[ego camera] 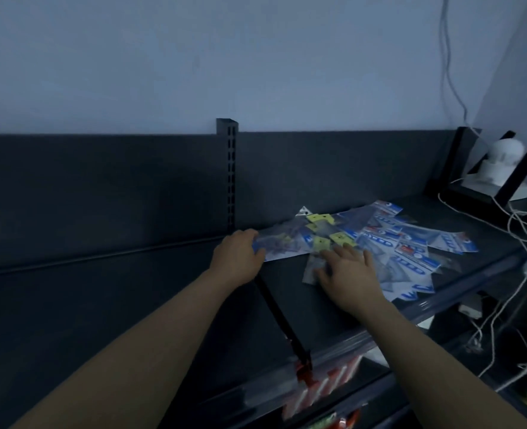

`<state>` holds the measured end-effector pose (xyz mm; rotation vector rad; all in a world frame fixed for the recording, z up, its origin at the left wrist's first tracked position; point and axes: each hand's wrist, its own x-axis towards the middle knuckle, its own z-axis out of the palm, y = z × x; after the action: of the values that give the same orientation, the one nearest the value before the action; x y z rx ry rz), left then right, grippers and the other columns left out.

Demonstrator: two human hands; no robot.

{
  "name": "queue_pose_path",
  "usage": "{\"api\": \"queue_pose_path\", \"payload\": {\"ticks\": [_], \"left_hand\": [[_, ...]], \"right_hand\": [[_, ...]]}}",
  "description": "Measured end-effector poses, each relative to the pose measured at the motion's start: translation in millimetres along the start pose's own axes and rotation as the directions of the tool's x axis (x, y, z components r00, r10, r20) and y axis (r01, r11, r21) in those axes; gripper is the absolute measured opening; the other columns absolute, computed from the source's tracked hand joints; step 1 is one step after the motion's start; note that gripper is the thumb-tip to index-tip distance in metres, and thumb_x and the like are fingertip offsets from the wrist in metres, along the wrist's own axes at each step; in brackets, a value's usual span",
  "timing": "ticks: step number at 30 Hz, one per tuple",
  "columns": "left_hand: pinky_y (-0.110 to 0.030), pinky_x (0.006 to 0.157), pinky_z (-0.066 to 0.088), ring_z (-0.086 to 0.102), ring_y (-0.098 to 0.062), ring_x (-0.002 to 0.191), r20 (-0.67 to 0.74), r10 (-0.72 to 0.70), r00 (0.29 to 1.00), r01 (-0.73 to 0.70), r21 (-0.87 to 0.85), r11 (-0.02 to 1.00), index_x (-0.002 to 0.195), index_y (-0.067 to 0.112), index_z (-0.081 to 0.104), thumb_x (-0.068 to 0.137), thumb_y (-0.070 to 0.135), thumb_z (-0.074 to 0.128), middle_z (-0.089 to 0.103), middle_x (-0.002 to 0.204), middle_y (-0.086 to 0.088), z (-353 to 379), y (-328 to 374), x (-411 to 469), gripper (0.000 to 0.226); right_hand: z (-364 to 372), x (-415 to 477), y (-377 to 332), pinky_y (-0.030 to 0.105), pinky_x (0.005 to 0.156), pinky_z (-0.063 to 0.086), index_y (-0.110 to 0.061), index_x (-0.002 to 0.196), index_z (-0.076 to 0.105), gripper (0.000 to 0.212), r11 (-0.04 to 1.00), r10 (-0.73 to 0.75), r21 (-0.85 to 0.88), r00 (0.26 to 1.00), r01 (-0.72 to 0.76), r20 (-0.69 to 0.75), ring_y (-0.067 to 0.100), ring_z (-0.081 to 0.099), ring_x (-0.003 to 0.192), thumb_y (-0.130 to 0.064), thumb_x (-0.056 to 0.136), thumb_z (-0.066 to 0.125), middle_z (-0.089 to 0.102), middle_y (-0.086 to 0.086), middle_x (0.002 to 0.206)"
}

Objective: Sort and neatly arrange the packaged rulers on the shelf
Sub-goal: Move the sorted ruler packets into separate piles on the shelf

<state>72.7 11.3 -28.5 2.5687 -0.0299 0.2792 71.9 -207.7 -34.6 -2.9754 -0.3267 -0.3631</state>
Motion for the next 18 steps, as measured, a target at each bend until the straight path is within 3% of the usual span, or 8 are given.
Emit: {"api": "queue_pose_path", "payload": {"ticks": [4, 7, 10, 14, 16, 18], "left_hand": [[-0.041, 0.104, 0.04, 0.044, -0.031, 0.128, 0.098, -0.069, 0.993, 0.058, 0.108, 0.992, 0.144, 0.015, 0.037, 0.095, 0.045, 0.047, 0.043, 0.144, -0.012, 15.5, 3.0, 41.9, 0.059], [-0.043, 0.106, 0.037, 0.038, -0.034, 0.133, 0.199, -0.171, 0.965, 0.139, 0.165, 0.977, 0.148, 0.02, 0.028, 0.086, 0.063, 0.046, 0.036, 0.15, -0.012, 24.9, 8.8, 67.6, 0.077], [-0.043, 0.103, 0.035, 0.034, -0.034, 0.133, 0.222, -0.233, 0.947, 0.165, 0.287, 0.944, 0.145, 0.024, 0.032, 0.075, 0.077, 0.048, 0.035, 0.148, -0.01, 33.9, 15.6, 78.4, 0.09], [-0.041, 0.1, 0.036, 0.036, -0.032, 0.129, 0.214, -0.315, 0.925, 0.23, 0.345, 0.91, 0.14, 0.02, 0.04, 0.065, 0.08, 0.059, 0.038, 0.142, -0.009, 32.1, 22.5, 81.8, 0.097], [-0.037, 0.091, 0.046, 0.051, -0.028, 0.117, 0.244, -0.339, 0.909, 0.269, 0.281, 0.921, 0.129, 0.017, 0.051, 0.061, 0.076, 0.066, 0.052, 0.13, -0.009, 29.2, 19.6, 84.3, 0.092], [-0.028, 0.064, 0.048, 0.064, -0.024, 0.092, 0.267, -0.326, 0.907, 0.289, 0.17, 0.942, 0.111, 0.009, 0.064, 0.059, 0.069, 0.074, 0.065, 0.103, -0.014, 27.0, 16.7, 83.3, 0.079]], "right_hand": [[15.5, 4.9, 15.0, 0.053, 0.117, 0.004, -0.034, 0.141, 0.036, 0.047, 0.998, 0.033, 0.043, 0.996, -0.037, 0.085, 0.022, 0.017, 0.143, -0.05, 0.098, 0.03, 0.031, -0.002, 0.152], [21.2, 6.9, 17.7, 0.054, 0.117, 0.001, -0.034, 0.141, 0.037, 0.047, 0.997, 0.032, 0.069, 0.997, -0.037, 0.066, 0.022, 0.015, 0.144, -0.05, 0.098, 0.03, 0.032, -0.003, 0.15], [23.2, 8.6, 18.3, 0.053, 0.117, -0.001, -0.035, 0.14, 0.038, 0.046, 0.996, 0.034, 0.084, 0.998, -0.038, 0.049, 0.022, 0.014, 0.144, -0.049, 0.098, 0.031, 0.032, -0.003, 0.149], [25.3, 10.0, 20.8, 0.052, 0.118, -0.002, -0.035, 0.14, 0.038, 0.046, 0.994, 0.034, 0.105, 0.999, -0.037, 0.034, 0.021, 0.013, 0.144, -0.049, 0.097, 0.033, 0.032, -0.004, 0.149], [25.6, 11.2, 21.7, 0.052, 0.118, -0.002, -0.035, 0.14, 0.039, 0.045, 0.993, 0.034, 0.111, 0.999, -0.038, 0.04, 0.021, 0.012, 0.145, -0.049, 0.097, 0.035, 0.03, -0.002, 0.152], [26.7, 13.3, 22.5, 0.053, 0.118, -0.003, -0.034, 0.138, 0.042, 0.045, 0.991, 0.039, 0.124, 0.998, -0.044, 0.046, 0.022, 0.01, 0.146, -0.049, 0.096, 0.037, 0.026, 0.0, 0.155]]}}
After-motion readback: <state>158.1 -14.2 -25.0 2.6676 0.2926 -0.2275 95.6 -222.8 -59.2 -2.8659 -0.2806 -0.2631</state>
